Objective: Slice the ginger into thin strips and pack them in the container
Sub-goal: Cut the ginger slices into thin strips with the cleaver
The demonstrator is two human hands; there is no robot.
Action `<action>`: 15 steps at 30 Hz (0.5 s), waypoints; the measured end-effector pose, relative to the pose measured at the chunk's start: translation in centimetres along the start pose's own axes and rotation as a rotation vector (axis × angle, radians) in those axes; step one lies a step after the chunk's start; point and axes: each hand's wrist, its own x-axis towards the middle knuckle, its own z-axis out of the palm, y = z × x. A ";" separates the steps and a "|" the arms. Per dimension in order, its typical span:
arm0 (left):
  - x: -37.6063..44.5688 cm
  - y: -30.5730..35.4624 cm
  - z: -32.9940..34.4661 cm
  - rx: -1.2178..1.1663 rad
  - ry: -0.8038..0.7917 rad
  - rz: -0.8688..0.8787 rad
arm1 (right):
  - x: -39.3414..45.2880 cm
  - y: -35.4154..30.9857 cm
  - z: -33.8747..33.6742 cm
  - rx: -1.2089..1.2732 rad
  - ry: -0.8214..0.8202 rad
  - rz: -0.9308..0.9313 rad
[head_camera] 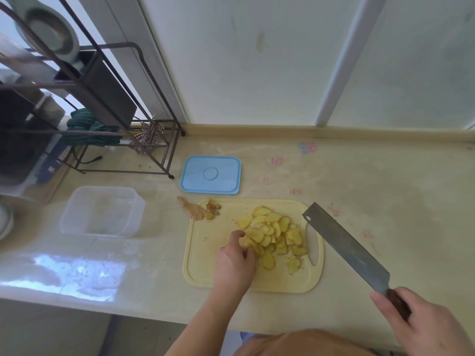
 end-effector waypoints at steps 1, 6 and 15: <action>-0.2 -0.1 0.1 0.017 0.010 0.027 | 0.0 -0.1 -0.1 0.001 0.004 -0.001; -0.4 -1.1 0.5 0.214 0.028 0.195 | -0.1 -0.2 -0.2 0.024 0.002 -0.005; 0.7 -2.0 0.5 0.209 0.076 0.403 | -0.1 -0.1 0.0 0.021 -0.003 -0.006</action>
